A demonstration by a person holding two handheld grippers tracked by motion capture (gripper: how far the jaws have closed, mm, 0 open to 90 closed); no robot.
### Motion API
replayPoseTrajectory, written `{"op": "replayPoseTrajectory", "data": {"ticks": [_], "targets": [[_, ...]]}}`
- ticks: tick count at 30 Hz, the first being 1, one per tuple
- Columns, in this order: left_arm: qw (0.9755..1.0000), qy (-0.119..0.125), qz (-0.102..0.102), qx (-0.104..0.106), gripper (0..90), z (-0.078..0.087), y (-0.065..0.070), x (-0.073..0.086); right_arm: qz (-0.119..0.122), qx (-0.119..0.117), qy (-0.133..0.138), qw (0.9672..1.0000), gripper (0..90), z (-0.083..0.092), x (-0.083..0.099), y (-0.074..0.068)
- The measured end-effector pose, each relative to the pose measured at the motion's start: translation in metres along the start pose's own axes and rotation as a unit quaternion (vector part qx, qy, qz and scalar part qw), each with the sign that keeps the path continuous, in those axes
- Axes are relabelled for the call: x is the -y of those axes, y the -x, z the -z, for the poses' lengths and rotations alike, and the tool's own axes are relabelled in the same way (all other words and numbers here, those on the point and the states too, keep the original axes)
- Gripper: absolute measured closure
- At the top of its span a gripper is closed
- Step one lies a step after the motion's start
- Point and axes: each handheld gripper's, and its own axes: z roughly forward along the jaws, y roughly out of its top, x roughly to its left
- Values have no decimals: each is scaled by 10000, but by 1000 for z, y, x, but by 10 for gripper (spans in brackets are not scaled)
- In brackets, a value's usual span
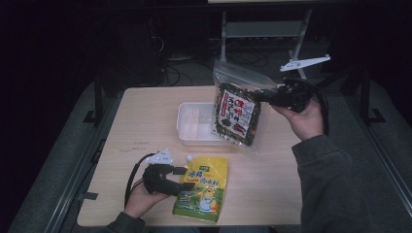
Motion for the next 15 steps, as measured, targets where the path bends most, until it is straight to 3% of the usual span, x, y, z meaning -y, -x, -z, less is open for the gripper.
{"op": "replayPoseTrajectory", "data": {"ticks": [8,15], "targets": [[9999,61,77,21,292,3,-5,3,101,168,-29,9998,785,-32,-19,1],[9999,73,83,6,287,5,-7,4,218,499,-62,9985,785,-59,-30,6]]}}
